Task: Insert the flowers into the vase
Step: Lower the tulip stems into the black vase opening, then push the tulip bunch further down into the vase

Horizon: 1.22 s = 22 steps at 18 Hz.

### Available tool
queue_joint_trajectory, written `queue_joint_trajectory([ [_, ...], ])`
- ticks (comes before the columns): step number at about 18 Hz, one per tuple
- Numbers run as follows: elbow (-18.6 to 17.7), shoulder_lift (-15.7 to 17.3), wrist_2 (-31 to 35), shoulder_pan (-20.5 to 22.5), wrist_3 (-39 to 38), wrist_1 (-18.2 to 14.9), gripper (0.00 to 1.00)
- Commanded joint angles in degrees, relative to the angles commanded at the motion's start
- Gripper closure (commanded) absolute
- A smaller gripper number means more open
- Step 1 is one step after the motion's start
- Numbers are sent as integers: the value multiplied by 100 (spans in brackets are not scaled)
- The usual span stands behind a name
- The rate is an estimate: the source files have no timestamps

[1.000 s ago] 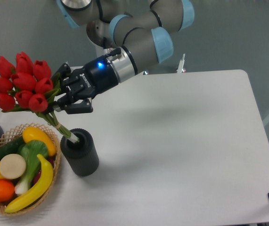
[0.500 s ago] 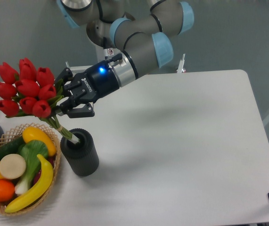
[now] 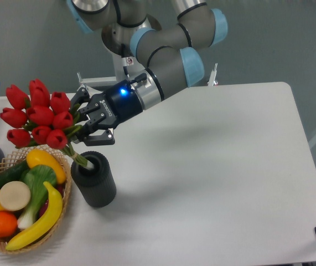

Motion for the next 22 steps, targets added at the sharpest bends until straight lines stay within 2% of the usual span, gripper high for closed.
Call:
queue_joint_trajectory([
  [9,-9,-325,18,35,141,18,65],
  [22,-167,-484,26,97,431,9,65],
])
